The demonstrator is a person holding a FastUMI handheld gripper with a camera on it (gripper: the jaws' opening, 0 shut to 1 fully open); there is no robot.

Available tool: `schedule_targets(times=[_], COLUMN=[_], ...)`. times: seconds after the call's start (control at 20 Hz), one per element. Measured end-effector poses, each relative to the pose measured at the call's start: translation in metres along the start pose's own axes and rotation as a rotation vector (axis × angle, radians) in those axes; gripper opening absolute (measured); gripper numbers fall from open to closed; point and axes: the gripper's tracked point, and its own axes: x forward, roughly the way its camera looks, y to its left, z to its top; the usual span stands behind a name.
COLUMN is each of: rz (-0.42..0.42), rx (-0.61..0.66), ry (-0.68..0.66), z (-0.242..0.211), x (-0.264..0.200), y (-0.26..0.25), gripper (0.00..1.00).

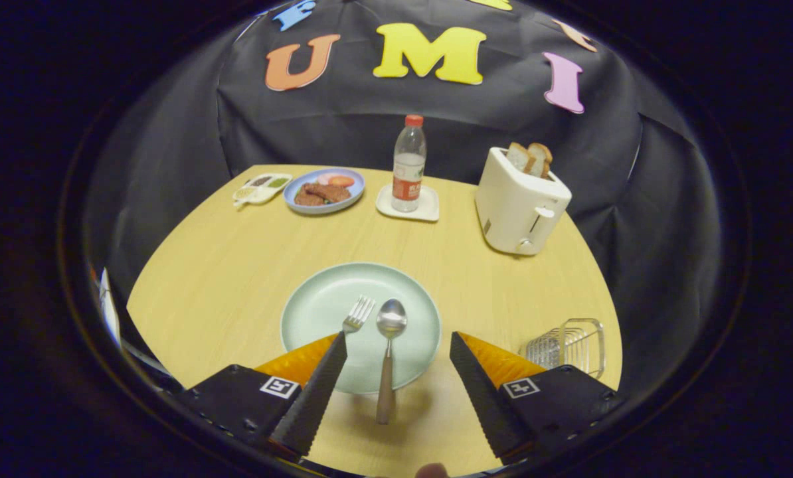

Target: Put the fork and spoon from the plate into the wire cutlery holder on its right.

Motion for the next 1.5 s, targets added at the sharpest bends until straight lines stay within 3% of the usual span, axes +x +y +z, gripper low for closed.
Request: schedule_targets(times=[0.25, 0.55, 0.6, 0.75, 0.9, 1.2, 1.5], rz=[-0.001, -0.011, -0.014, -0.018, 0.008, 0.066, 0.08], rx=[-0.019, 0.023, 0.035, 0.083, 0.124, 0.19, 0.272], ry=[0.087, 0.18, 0.198, 0.226, 0.249, 0.278, 0.282], z=[-0.024, -0.044, -0.048, -0.05, -0.048, -0.024, 0.019], x=[0.036, 0.063, 0.067, 0.068, 0.064, 0.035, -0.031], y=[0.007, 0.012, 0.012, 0.011, 0.013, 0.011, -0.051], gripper=[0.78, 0.38, 0.26, 0.09, 0.01, 0.01, 0.01])
